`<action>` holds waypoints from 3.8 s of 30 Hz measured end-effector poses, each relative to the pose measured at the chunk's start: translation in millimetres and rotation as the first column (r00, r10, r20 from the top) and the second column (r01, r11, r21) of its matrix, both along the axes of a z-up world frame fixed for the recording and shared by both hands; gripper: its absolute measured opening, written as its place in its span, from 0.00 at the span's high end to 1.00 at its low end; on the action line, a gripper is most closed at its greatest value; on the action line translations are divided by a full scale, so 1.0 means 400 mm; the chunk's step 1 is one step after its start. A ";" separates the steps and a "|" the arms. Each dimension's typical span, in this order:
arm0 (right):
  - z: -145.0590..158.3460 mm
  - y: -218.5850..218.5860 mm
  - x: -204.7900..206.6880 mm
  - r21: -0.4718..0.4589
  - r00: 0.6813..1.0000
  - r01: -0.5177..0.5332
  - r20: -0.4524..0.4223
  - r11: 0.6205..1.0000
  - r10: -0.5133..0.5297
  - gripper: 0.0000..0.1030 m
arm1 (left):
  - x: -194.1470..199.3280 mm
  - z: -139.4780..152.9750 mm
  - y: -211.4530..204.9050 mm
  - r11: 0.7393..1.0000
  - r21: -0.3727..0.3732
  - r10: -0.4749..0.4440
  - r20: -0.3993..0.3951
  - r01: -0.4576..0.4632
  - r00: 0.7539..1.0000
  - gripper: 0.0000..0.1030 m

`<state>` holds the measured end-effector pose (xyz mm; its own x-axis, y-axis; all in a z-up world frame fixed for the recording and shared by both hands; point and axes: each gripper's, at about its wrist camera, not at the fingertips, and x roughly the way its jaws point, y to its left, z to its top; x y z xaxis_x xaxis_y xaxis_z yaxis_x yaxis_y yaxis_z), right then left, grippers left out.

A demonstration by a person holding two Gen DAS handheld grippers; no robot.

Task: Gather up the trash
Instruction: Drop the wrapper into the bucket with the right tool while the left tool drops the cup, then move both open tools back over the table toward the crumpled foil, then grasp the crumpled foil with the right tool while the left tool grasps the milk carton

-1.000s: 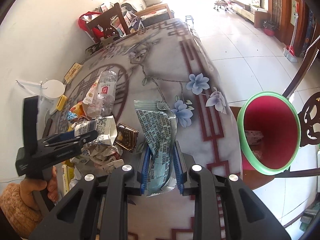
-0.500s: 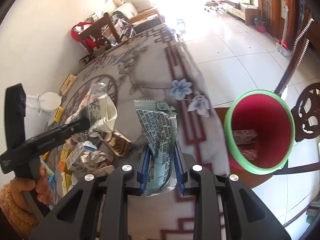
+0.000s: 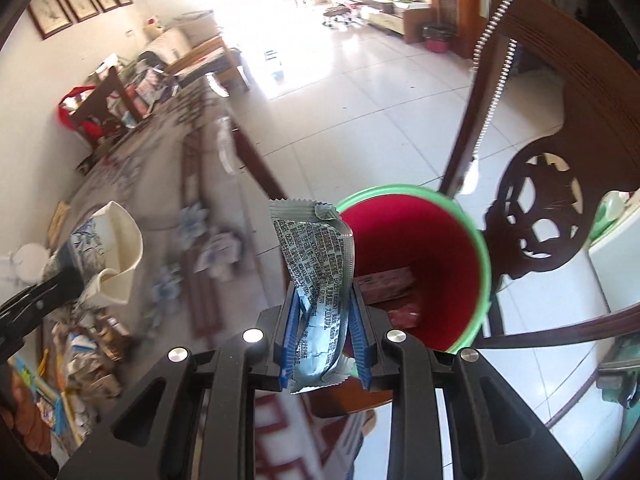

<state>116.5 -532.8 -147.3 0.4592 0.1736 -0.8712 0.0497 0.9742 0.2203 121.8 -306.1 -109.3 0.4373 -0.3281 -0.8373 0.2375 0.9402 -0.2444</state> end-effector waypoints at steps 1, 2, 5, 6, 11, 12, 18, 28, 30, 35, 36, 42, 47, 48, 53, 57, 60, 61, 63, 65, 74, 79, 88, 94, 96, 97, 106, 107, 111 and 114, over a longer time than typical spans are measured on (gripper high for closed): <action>-0.005 -0.013 0.007 -0.010 1.000 0.008 -0.002 1.000 -0.008 0.71 | 0.007 -0.001 -0.019 1.000 0.000 -0.012 0.001 0.012 1.000 0.61; -0.009 -0.023 0.011 -0.017 1.000 0.015 -0.004 1.000 -0.016 0.53 | 0.018 -0.002 -0.046 1.000 0.000 -0.028 0.001 0.028 1.000 0.61; -0.009 -0.076 0.014 -0.017 0.997 0.068 0.022 0.998 -0.068 0.35 | 0.040 -0.005 -0.101 0.998 0.002 -0.064 0.006 0.064 0.998 0.61; -0.010 -0.089 0.017 -0.014 0.997 0.073 0.020 0.997 -0.073 0.35 | 0.048 -0.006 -0.121 0.997 0.006 -0.079 0.008 0.079 0.997 0.61; -0.003 -0.153 0.011 -0.009 0.992 0.128 0.022 0.992 -0.127 0.34 | 0.087 -0.023 -0.207 0.989 0.019 -0.145 0.007 0.145 0.989 0.61; 0.001 -0.165 0.007 -0.006 0.990 0.140 0.024 0.990 -0.139 0.33 | 0.094 -0.029 -0.230 0.987 0.023 -0.162 0.006 0.162 0.987 0.61; 0.018 -0.217 -0.010 0.016 0.979 0.202 0.033 0.979 -0.203 0.30 | 0.116 -0.062 -0.316 0.972 0.035 -0.231 -0.015 0.231 0.973 0.61; 0.047 -0.217 -0.043 0.024 0.973 0.224 0.053 0.974 -0.225 0.30 | 0.118 -0.054 -0.330 0.968 0.016 -0.251 0.001 0.251 0.968 0.38; 0.052 -0.205 -0.052 0.025 0.974 0.217 0.055 0.976 -0.218 0.30 | 0.110 -0.039 -0.291 0.975 0.024 -0.221 0.016 0.221 0.975 0.38; 0.075 -0.149 -0.074 0.020 0.980 0.186 0.067 0.982 -0.187 0.30 | 0.068 0.007 -0.156 0.993 0.014 -0.119 0.042 0.118 0.992 0.38; 0.082 -0.132 -0.080 0.020 0.982 0.175 0.071 0.984 -0.176 0.30 | 0.052 0.017 -0.119 0.996 0.015 -0.089 0.049 0.088 0.995 0.38; 0.103 -0.003 -0.108 0.010 0.994 0.080 0.075 0.997 -0.081 0.29 | -0.043 0.032 0.058 0.999 0.032 0.040 0.065 -0.042 0.997 0.36; 0.104 0.138 -0.135 0.001 0.998 -0.020 0.066 1.000 0.020 0.29 | -0.102 0.015 0.196 0.991 0.020 0.129 0.028 -0.129 0.991 0.36; 0.104 0.172 -0.140 0.000 0.997 -0.043 0.062 0.999 0.043 0.29 | -0.109 0.015 0.217 0.990 0.016 0.140 0.025 -0.140 0.990 0.36; 0.104 0.318 -0.168 -0.004 0.989 -0.137 0.052 0.990 0.138 0.28 | -0.157 0.029 0.337 0.982 0.017 0.188 0.048 -0.189 0.981 0.36; 0.090 0.456 -0.196 -0.010 0.975 -0.221 0.034 0.975 0.221 0.25 | -0.197 0.032 0.457 0.970 0.035 0.237 0.065 -0.240 0.969 0.35; 0.065 0.561 -0.220 -0.002 0.961 -0.276 0.006 0.961 0.276 0.25 | -0.226 0.018 0.550 0.959 0.051 0.276 0.056 -0.279 0.960 0.35; 0.057 0.583 -0.226 0.004 0.958 -0.286 -0.002 0.958 0.287 0.25 | -0.237 0.012 0.578 0.956 0.054 0.287 0.048 -0.290 0.957 0.35; 0.036 0.637 -0.245 0.011 0.951 -0.309 -0.025 0.951 0.309 0.25 | -0.260 -0.003 0.631 0.949 0.065 0.308 0.031 -0.309 0.951 0.35; 0.019 0.681 -0.260 0.009 0.945 -0.326 -0.041 0.945 0.326 0.25 | -0.283 -0.019 0.682 0.943 0.076 0.324 0.011 -0.324 0.946 0.35; -0.035 0.812 -0.269 -0.031 0.934 -0.353 -0.077 0.935 0.349 0.25 | -0.336 -0.055 0.800 0.943 0.081 0.325 -0.019 -0.323 0.945 0.35; -0.060 0.869 -0.250 -0.084 0.925 -0.376 -0.100 0.923 0.367 0.25 | -0.341 -0.058 0.816 0.952 0.065 0.301 -0.018 -0.299 0.954 0.35; -0.062 0.885 -0.232 -0.107 0.928 -0.365 -0.113 0.925 0.354 0.25 | -0.320 -0.074 0.811 0.966 0.043 0.257 -0.026 -0.256 0.966 0.35; -0.054 0.894 -0.223 -0.108 0.928 -0.366 -0.110 0.924 0.355 0.25 | -0.314 -0.072 0.801 0.971 0.039 0.235 -0.019 -0.234 0.972 0.35; -0.059 0.897 -0.222 -0.109 0.927 -0.368 -0.116 0.923 0.356 0.25 | -0.315 -0.071 0.801 0.972 0.038 0.235 -0.016 -0.234 0.972 0.35; -0.062 0.899 -0.222 -0.112 0.926 -0.370 -0.121 0.922 0.357 0.25 | -0.316 -0.071 0.801 0.971 0.036 0.236 -0.016 -0.235 0.972 0.35; -0.062 0.919 -0.221 -0.129 0.915 -0.397 -0.127 0.909 0.382 0.25 | -0.318 -0.076 0.804 0.969 0.037 0.245 -0.026 -0.244 0.969 0.35; -0.066 0.921 -0.219 -0.129 0.914 -0.399 -0.133 0.908 0.383 0.25 | -0.318 -0.078 0.804 0.969 0.037 0.244 -0.025 -0.243 0.970 0.35; -0.090 0.925 -0.207 -0.111 0.911 -0.400 -0.155 0.910 0.382 0.26 | -0.317 -0.079 0.804 0.969 0.037 0.244 -0.026 -0.243 0.970 0.35; -0.111 0.925 -0.206 -0.101 0.905 -0.408 -0.172 0.907 0.388 0.34 | -0.316 -0.086 0.804 0.969 0.036 0.244 -0.031 -0.243 0.969 0.35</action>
<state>34.2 -162.9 -191.6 0.2432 0.1951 -0.9502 -0.3272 0.9386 0.1090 -4.5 15.5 -143.5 0.4709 -0.1881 -0.8619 -0.0081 0.9760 -0.2175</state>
